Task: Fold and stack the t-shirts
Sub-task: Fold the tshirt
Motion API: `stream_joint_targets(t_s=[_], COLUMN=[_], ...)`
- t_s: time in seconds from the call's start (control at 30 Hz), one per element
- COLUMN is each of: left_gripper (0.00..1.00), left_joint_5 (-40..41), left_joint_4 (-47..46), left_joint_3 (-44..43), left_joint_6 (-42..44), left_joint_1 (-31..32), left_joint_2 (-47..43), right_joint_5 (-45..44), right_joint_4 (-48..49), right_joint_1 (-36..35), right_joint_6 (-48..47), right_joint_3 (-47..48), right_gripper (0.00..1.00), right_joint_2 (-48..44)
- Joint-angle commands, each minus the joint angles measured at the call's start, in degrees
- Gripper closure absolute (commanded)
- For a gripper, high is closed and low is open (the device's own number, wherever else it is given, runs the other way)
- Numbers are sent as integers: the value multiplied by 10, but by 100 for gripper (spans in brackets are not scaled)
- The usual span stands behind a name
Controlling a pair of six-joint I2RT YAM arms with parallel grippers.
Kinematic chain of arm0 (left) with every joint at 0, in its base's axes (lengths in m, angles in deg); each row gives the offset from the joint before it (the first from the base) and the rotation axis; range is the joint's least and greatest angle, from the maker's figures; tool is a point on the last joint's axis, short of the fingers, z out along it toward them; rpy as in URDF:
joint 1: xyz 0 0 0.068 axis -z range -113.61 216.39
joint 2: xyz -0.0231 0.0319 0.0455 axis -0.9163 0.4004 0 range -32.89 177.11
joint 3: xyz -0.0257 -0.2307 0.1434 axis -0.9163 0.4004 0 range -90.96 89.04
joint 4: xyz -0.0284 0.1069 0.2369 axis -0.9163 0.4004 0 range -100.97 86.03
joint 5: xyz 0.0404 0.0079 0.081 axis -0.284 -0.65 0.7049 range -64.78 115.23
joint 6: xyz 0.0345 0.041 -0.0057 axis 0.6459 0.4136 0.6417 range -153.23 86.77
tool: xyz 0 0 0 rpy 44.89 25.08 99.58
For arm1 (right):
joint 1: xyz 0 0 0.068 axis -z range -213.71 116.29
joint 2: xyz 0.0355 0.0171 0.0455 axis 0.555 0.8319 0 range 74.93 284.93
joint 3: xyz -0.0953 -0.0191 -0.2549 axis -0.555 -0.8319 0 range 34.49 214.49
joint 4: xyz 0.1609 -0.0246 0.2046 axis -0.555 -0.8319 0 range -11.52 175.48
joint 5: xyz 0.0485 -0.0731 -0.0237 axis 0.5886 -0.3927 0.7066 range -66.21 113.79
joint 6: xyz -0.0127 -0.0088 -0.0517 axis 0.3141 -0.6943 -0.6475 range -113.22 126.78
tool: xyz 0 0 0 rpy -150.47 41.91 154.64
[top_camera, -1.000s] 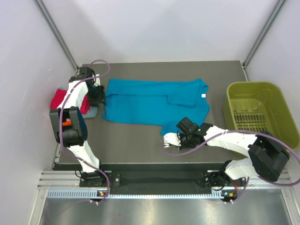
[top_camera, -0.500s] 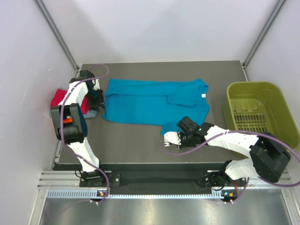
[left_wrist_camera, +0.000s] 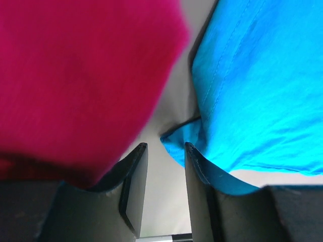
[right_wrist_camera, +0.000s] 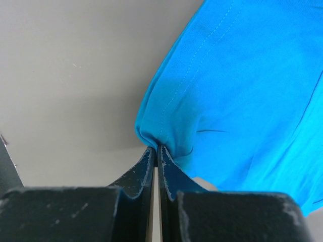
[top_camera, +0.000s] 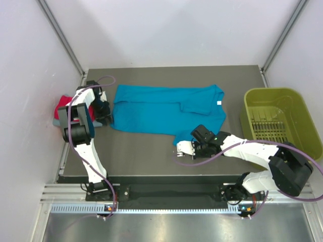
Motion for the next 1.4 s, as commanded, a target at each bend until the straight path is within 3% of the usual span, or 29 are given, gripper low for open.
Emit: stream_joint_targets(t_s=[0.0,0.37,0.4,0.43,0.53,0.73,1.03,1.37], left_gripper=[60,61,69,88,100,100,100,100], left_joint_5=[-6,-27,-36,-39,-45,-55,-46,-44], left_joint_4=[-1,-4,-5,-4,3,13,34,31], left_joint_3=[-24,-7,-7,-8,-8,10,39,53], left_joint_6=[-8,-8,-8,-6,-5,-1,10,16], left_joint_1=[-2,-2,-1,-1,-2,-2,-2,-2], left_joint_2=[10,20,23,22,17,-19,-164,-201], right_joint_5=[1,4,4,3,1,-1,-12,-11], right_joint_4=[14,20,21,20,20,26,20,3], right_joint_1=[6,11,10,11,14,16,56,114], right_joint_6=[-3,-1,0,-1,-2,-1,26,54], right_joint_3=[29,35,36,37,36,34,81,161], right_gripper=[100,100,100,100,100,100,100,100], right_joint_2=[1,13,15,15,14,10,-2,-27])
